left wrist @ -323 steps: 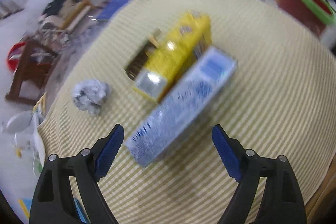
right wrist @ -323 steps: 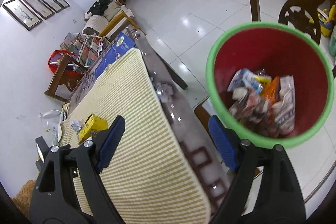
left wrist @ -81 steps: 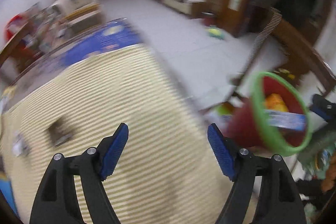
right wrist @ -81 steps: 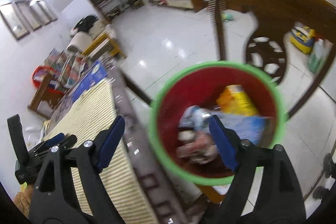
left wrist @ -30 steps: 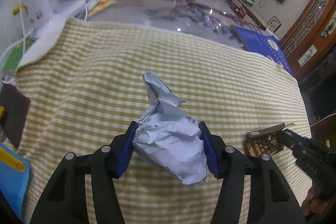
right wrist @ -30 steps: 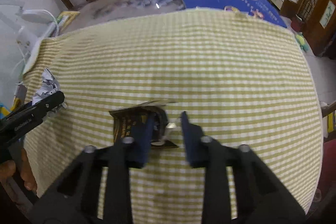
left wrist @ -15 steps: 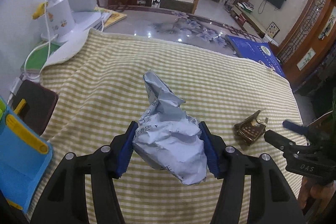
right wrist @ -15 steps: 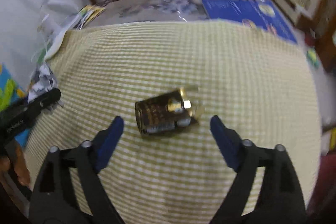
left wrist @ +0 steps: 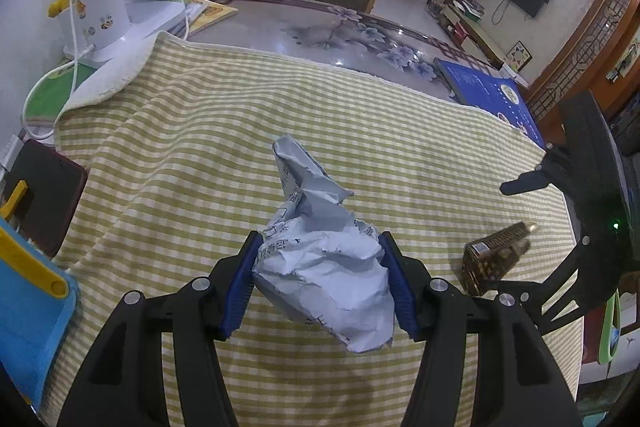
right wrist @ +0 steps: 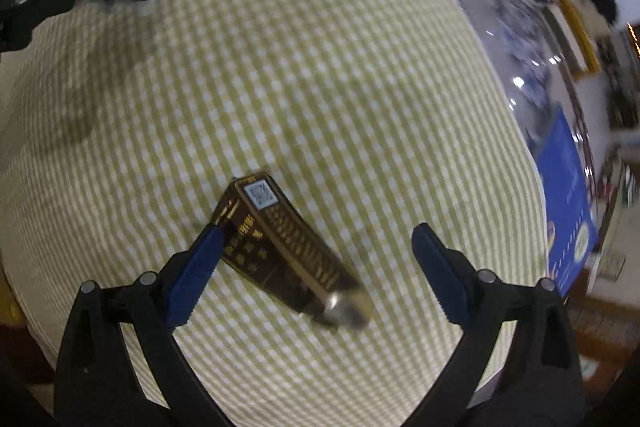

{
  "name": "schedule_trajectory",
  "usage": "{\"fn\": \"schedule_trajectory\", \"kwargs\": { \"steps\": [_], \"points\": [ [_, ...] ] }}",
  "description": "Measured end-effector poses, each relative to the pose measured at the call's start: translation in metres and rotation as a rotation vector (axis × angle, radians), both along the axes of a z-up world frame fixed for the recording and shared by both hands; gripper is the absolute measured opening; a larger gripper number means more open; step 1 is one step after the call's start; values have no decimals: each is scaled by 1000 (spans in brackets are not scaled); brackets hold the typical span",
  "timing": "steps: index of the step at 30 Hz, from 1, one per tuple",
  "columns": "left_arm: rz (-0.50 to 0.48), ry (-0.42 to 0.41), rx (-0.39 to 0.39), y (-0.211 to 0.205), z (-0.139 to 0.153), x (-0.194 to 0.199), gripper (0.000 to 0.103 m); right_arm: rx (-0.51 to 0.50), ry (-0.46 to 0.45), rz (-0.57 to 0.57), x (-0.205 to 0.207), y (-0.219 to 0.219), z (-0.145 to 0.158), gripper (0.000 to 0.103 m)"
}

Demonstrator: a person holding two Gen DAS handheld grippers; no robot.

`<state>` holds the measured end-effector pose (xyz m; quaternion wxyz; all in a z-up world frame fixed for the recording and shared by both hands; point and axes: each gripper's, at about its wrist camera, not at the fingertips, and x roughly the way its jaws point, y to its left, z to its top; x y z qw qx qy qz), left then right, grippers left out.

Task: Collect trash
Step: 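Grasp the crumpled white paper with the left tool while the right tool grasps the brown cigarette box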

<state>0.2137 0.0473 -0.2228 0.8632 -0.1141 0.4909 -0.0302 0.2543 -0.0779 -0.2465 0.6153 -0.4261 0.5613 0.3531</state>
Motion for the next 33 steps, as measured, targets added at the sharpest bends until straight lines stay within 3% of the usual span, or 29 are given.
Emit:
{"fn": "schedule_trajectory", "kwargs": {
  "steps": [4,5,6,8,9,11,17,18,24,28,33],
  "points": [
    [1,6,0,0,-3,0,56,-54,55,57,-13,3,-15,93],
    [3,8,-3,1,-4,0,56,-68,58,56,-16,2,-19,86],
    [6,9,-3,1,-4,0,56,-47,64,28,-17,-1,-19,85],
    [6,5,0,2,-3,0,56,7,112,-42,-16,-9,-14,52],
    [5,3,2,2,-3,-1,56,44,110,-87,-16,-12,-10,44],
    [7,-3,0,1,0,-2,56,90,87,-159,-20,-19,-5,44],
    [-23,-41,3,-9,16,-11,56,400,56,-510,-45,-55,30,43],
    [-34,-52,9,-13,20,-15,56,479,33,-591,-54,-65,43,43],
    [-78,-86,21,-33,38,-34,56,720,-124,-883,-106,-102,90,43],
    [-126,-94,31,-54,45,-49,56,789,-197,-1032,-136,-127,103,44],
    [-201,-84,51,-83,48,-61,56,791,-283,-1117,-165,-161,120,44]
  ]
}}
